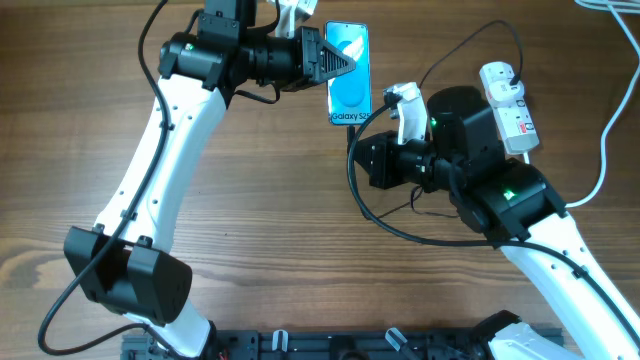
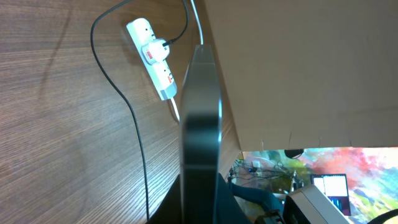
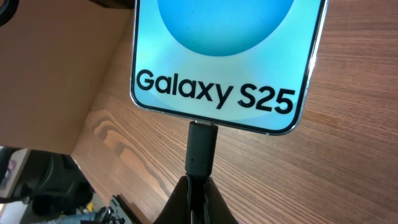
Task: Plug charger to phone and switch on socket
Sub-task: 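Push the plug up into the phone's port with the right gripper, then lower the plugged phone onto the table with the left gripper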
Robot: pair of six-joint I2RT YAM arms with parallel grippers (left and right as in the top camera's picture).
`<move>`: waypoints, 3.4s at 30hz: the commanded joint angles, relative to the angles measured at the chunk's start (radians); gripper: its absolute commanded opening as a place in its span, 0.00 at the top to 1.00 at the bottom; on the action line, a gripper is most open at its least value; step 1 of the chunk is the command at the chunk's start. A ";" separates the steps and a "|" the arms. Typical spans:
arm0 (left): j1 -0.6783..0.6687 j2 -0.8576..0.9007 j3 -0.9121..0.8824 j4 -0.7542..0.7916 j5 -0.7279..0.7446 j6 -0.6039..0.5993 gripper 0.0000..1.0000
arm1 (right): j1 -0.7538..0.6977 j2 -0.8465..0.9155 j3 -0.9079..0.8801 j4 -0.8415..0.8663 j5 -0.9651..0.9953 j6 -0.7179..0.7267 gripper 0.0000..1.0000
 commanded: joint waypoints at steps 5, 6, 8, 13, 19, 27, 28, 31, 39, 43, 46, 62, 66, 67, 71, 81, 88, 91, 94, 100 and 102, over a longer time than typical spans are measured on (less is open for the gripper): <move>-0.025 -0.002 -0.001 -0.049 0.110 0.010 0.96 | -0.013 -0.018 0.018 0.082 0.084 -0.008 0.96; -0.025 -0.002 -0.001 -0.050 0.109 0.010 0.96 | -0.013 -0.018 0.018 0.083 0.089 0.002 0.96; -0.025 -0.002 -0.001 -0.050 0.109 0.010 0.96 | -0.013 -0.018 0.018 0.085 0.098 0.005 0.96; -0.025 -0.002 -0.001 -0.050 0.109 0.010 0.96 | -0.013 -0.018 0.018 0.087 0.098 0.003 0.96; -0.025 -0.002 -0.001 -0.050 0.109 0.014 0.96 | -0.013 -0.018 0.018 0.089 0.102 0.003 0.96; -0.024 -0.002 -0.001 -0.050 0.083 0.019 0.96 | -0.013 -0.018 0.018 0.077 0.086 0.004 0.69; -0.024 -0.002 -0.001 -0.050 0.068 0.019 0.96 | -0.013 -0.018 0.018 0.077 0.075 0.004 0.66; -0.021 -0.002 -0.001 -0.050 0.033 -0.002 0.96 | -0.013 -0.018 0.018 0.064 0.050 0.004 0.61; 0.012 0.007 -0.001 -0.062 -0.027 -0.002 0.96 | -0.013 -0.019 0.018 -0.002 0.024 0.003 0.44; 0.016 0.034 -0.001 -0.117 -0.071 0.045 0.96 | -0.013 -0.021 0.018 -0.047 0.025 0.004 0.32; 0.015 0.063 -0.001 -0.181 -0.176 0.059 0.96 | -0.013 -0.034 0.018 -0.098 0.026 0.003 0.19; -0.042 0.270 -0.001 -0.319 -0.230 0.190 0.96 | -0.028 -0.096 0.018 -0.365 0.322 0.034 0.01; -0.075 0.329 -0.001 -0.277 -0.230 0.190 0.96 | -0.028 -0.096 0.018 -0.367 0.322 0.034 0.01; -0.080 0.343 -0.001 -0.272 -0.230 0.190 0.96 | -0.028 -0.096 0.018 -0.368 0.322 0.033 0.01; -0.089 0.386 -0.001 -0.247 -0.234 0.190 0.96 | -0.028 -0.087 0.018 -0.377 0.347 0.031 0.01; -0.090 0.436 -0.001 -0.229 -0.336 0.181 0.96 | -0.028 -0.023 0.018 -0.412 0.389 0.041 0.00; -0.103 0.484 -0.002 -0.202 -0.372 0.178 0.96 | -0.028 0.006 0.018 -0.410 0.401 0.056 0.00; -0.102 0.492 -0.002 -0.169 -0.381 0.153 0.96 | -0.028 0.014 0.018 -0.410 0.404 0.056 0.00; -0.103 0.492 -0.002 -0.135 -0.413 0.151 0.96 | -0.028 0.018 0.018 -0.410 0.407 0.056 0.00; -0.103 0.512 -0.002 -0.074 -0.422 0.116 0.96 | -0.028 0.018 0.018 -0.406 0.423 0.058 0.00; -0.103 0.523 -0.002 -0.064 -0.427 0.097 0.96 | -0.028 0.018 0.018 -0.404 0.423 0.058 0.00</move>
